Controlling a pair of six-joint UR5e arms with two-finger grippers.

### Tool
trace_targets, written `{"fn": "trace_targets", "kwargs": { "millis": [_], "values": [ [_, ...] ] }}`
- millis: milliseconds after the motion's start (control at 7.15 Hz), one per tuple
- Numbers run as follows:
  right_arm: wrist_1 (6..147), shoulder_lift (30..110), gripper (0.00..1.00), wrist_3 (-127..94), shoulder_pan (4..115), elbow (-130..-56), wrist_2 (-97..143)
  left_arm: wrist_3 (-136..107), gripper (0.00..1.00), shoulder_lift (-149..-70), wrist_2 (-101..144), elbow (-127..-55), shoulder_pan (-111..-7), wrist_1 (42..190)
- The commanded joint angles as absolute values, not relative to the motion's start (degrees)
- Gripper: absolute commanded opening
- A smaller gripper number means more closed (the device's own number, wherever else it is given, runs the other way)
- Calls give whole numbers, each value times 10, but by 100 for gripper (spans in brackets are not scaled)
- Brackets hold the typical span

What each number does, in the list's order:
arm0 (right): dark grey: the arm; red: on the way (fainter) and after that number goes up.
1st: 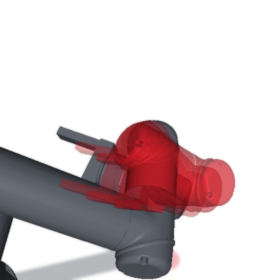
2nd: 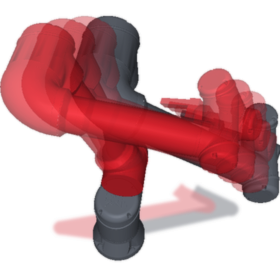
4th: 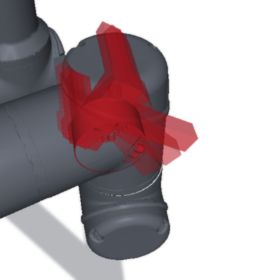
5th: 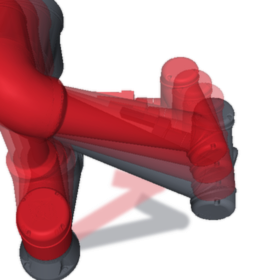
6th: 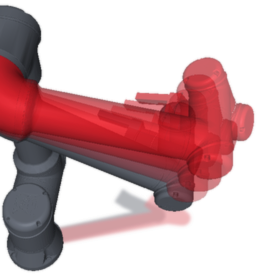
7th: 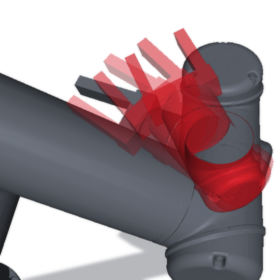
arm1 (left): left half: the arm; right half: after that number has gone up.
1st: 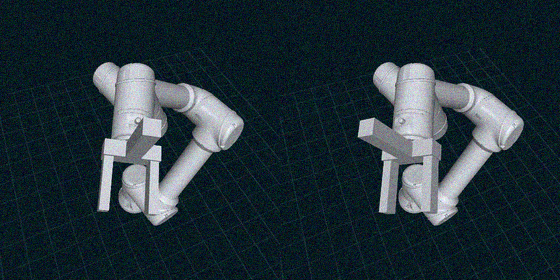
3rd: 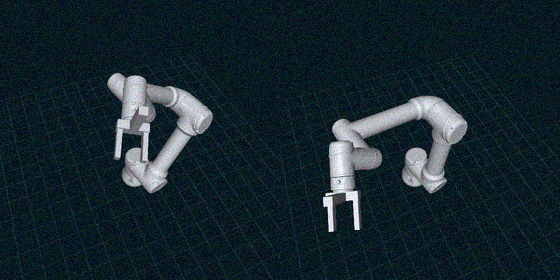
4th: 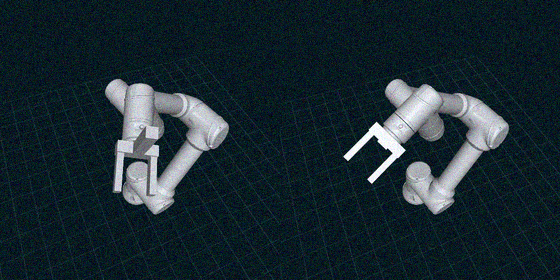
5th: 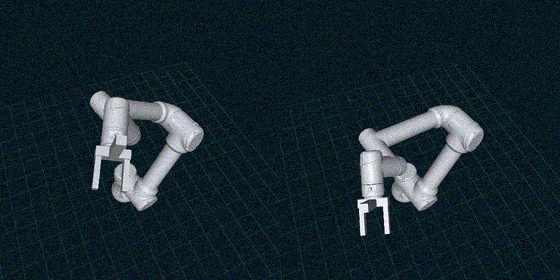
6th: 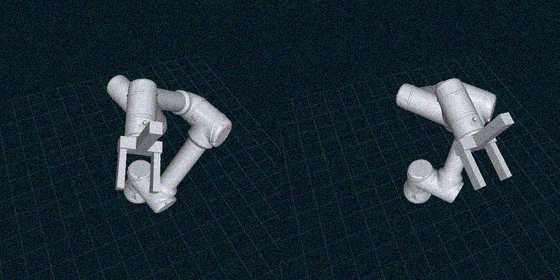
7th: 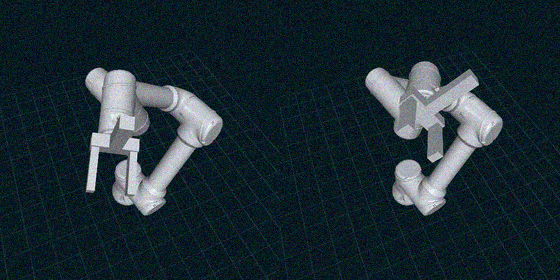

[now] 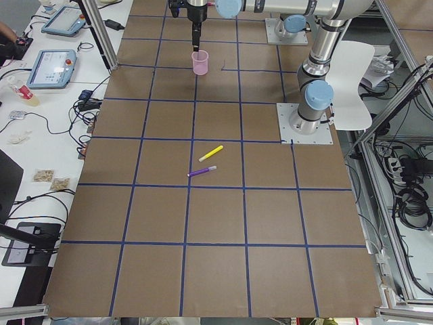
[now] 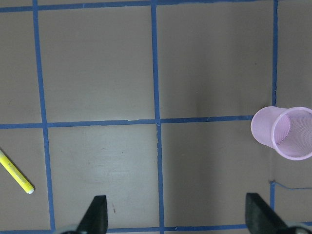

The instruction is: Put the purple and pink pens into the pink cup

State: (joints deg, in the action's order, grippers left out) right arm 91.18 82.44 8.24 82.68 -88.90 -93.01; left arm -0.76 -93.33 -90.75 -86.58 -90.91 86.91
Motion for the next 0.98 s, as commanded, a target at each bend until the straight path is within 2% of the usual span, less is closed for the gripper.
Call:
{"fn": "trace_targets", "kwargs": {
  "millis": [0, 419, 699, 839],
  "values": [
    [988, 782, 100, 174, 730, -926, -940, -3, 100, -930, -909, -869, -862, 869],
    [1161, 683, 100, 364, 636, -953, -938, 29, 100, -932, -911, -894, -716, 877],
    [1217, 627, 100, 402, 592, -953, -940, 97, 100, -961, -904, -919, -618, 852],
    [1224, 616, 97, 417, 584, -953, -940, 98, 100, -988, -909, -931, -599, 791]
  ]
}}
